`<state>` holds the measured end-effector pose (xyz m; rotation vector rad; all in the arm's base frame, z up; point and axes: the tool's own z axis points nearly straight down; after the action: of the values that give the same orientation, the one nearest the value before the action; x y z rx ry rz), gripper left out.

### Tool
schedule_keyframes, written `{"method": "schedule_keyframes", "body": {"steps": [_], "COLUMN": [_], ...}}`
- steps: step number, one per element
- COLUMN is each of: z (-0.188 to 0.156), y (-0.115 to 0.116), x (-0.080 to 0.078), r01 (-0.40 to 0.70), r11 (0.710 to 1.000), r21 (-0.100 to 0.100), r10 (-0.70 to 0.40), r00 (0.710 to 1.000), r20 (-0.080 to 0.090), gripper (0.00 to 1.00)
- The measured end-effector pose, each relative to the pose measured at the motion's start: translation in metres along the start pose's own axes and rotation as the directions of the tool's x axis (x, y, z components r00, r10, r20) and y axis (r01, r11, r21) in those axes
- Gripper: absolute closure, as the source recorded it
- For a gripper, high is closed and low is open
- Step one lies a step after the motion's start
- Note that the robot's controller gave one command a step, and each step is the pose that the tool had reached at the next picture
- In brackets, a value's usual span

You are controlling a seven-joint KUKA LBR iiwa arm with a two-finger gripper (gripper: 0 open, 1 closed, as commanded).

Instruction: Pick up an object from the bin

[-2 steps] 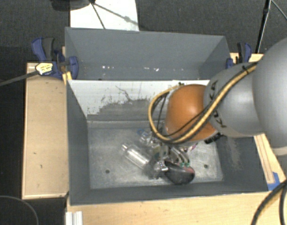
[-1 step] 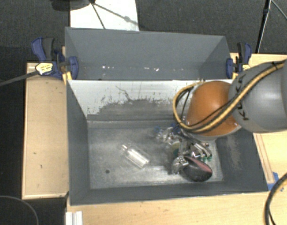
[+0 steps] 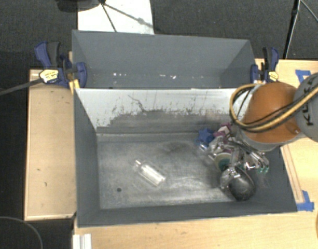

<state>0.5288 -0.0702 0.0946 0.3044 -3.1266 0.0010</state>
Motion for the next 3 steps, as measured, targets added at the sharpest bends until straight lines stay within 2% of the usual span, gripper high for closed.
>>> {"method": "schedule_keyframes", "body": {"steps": [1, 2, 3], "z": [0.014, -0.102, 0.018], "y": [-0.023, -0.053, -0.028], "x": [0.006, 0.040, 0.018], "r01": [-0.138, -0.403, -0.537], "r11": [0.990, 0.915, 0.843], "r21": [-0.012, 0.000, -0.010], "r10": [0.138, 0.403, 0.538], "r00": [0.990, 0.915, 0.843], "r20": [0.004, 0.009, 0.014], "gripper": [0.00, 0.00, 0.00]}}
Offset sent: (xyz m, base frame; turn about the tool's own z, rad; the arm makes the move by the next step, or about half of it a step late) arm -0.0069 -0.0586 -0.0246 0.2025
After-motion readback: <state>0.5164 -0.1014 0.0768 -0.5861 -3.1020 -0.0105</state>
